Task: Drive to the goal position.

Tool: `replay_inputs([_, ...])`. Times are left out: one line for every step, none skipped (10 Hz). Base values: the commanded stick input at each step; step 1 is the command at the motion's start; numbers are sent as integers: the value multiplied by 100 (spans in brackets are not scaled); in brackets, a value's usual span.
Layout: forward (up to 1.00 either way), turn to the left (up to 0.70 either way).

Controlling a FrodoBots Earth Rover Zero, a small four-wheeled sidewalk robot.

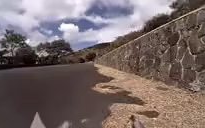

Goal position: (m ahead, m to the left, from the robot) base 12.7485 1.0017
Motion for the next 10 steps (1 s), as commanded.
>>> replay_inputs([50,0])
replay_inputs([50,0])
replay_inputs([50,0])
replay_inputs([50,0])
replay_inputs([50,0])
replay_inputs([50,0])
replay_inputs([50,0])
replay_inputs([50,0])
replay_inputs([50,0])
replay_inputs([50,0])
